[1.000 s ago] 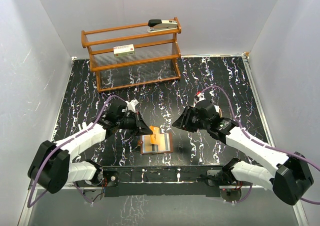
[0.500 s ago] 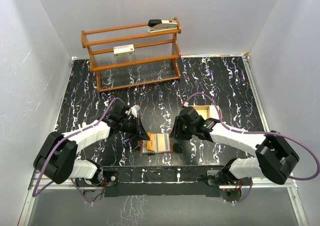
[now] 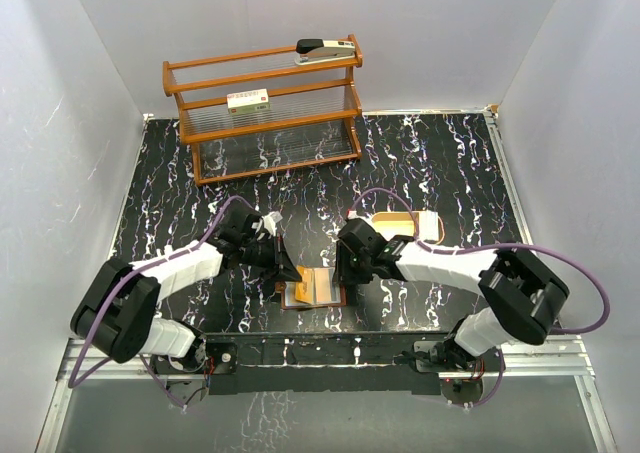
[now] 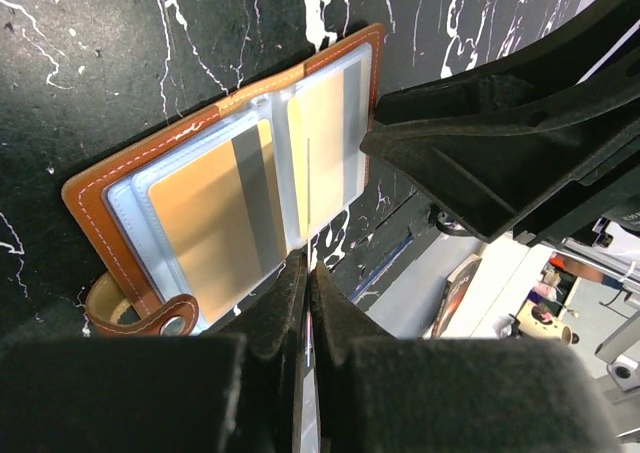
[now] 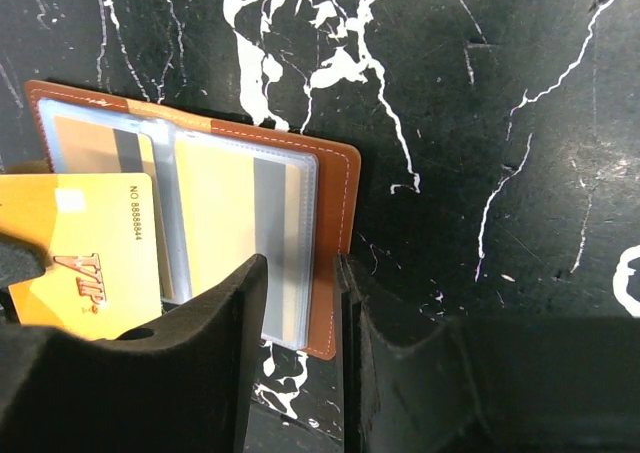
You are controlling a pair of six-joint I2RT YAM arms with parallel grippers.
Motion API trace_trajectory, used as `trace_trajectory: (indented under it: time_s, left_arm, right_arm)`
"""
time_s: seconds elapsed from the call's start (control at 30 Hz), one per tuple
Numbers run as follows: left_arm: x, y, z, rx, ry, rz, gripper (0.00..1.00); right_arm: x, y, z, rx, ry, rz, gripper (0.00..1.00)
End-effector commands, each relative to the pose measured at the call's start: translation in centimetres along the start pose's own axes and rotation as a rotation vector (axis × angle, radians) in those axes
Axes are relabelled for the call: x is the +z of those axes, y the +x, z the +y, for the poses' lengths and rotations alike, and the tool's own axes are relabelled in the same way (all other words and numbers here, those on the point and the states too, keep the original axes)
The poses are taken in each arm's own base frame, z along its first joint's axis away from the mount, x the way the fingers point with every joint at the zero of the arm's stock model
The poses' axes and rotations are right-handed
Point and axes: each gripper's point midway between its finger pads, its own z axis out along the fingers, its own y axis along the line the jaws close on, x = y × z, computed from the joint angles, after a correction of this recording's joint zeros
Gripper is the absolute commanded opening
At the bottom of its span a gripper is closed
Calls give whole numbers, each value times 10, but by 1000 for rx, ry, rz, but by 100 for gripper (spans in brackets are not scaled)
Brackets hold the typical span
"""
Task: Put the credit cards into the card holder
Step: Insert the credit card into the card holder.
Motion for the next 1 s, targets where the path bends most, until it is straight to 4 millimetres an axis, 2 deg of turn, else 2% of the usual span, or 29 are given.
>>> trace_trajectory:
  time_s: [0.0, 0.53, 0.97]
  left_arm:
    - [4, 7, 1, -19, 24, 41, 0]
    - [11, 10, 11, -40, 10, 58, 0]
    - [15, 10, 26, -73, -59, 46, 0]
  right_arm:
    - [1, -18, 11, -43, 16, -60, 30]
    - [7, -10, 5, -79, 80, -50, 20]
    - [6, -3, 3, -74, 84, -43, 19]
